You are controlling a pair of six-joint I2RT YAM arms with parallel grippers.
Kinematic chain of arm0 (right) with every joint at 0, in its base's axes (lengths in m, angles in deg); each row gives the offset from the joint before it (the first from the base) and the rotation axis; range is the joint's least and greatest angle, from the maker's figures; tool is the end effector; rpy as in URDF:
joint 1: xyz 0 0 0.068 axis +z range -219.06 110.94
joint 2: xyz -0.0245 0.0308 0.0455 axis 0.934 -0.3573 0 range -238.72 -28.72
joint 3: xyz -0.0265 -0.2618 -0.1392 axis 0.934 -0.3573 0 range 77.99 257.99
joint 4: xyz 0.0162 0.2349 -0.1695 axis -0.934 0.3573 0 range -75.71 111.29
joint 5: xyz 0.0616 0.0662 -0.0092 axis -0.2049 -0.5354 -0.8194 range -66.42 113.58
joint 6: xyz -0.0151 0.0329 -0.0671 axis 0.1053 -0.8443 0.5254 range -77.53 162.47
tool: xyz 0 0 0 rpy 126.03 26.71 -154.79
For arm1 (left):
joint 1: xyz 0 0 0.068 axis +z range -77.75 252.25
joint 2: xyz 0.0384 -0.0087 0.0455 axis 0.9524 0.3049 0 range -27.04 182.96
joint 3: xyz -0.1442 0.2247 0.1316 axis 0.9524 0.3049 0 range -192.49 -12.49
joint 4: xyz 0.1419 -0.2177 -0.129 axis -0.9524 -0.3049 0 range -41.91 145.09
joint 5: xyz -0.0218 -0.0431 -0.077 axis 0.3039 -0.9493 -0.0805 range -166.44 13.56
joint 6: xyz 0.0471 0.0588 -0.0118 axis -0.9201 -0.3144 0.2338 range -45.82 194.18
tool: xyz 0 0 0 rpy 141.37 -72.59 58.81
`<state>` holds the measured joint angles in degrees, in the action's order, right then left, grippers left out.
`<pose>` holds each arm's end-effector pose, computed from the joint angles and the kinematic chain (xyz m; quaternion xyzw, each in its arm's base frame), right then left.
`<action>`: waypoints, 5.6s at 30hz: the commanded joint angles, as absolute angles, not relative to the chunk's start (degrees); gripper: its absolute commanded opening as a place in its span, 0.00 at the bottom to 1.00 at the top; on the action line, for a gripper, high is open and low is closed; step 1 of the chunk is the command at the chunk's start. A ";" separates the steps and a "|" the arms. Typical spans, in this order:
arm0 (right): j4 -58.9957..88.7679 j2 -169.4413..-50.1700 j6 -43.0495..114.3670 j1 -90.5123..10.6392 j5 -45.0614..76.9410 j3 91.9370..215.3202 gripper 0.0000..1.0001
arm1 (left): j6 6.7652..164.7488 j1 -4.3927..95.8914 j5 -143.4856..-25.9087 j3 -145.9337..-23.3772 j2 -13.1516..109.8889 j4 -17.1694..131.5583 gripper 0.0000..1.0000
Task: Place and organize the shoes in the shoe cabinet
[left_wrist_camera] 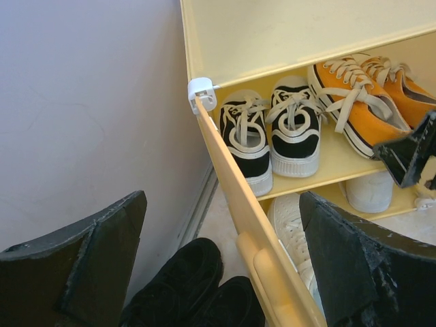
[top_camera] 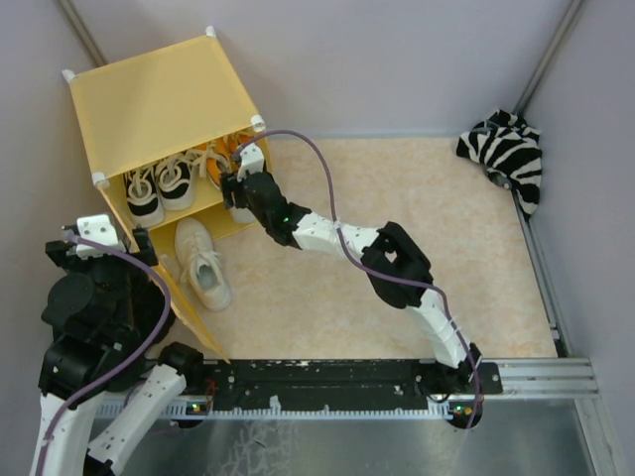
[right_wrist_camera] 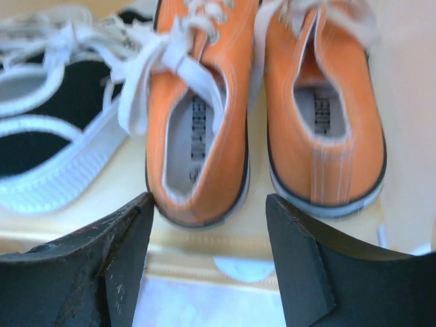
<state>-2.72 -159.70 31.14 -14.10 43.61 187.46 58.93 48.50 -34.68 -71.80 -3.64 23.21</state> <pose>0.3754 0.4970 0.2766 -0.1591 0.7152 0.2586 0.6295 0.0758 0.0136 0.4471 -0.0332 0.6875 0.1916 0.6996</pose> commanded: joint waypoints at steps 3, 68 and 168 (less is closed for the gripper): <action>-9.81 -145.44 31.61 -14.22 41.13 176.90 0.67 | 59.78 48.30 -35.24 -74.70 -2.82 23.17 0.99; -1.70 -158.95 8.83 -5.55 12.12 170.21 0.55 | 68.77 48.23 -28.15 -76.01 -8.33 18.21 0.99; -21.44 -173.64 22.48 -11.84 37.64 189.87 0.18 | 66.05 47.70 -26.97 -76.79 -5.47 25.26 0.99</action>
<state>-16.34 -171.31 18.99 -8.57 32.12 181.54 65.21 48.11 -26.96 -75.36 -5.50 25.88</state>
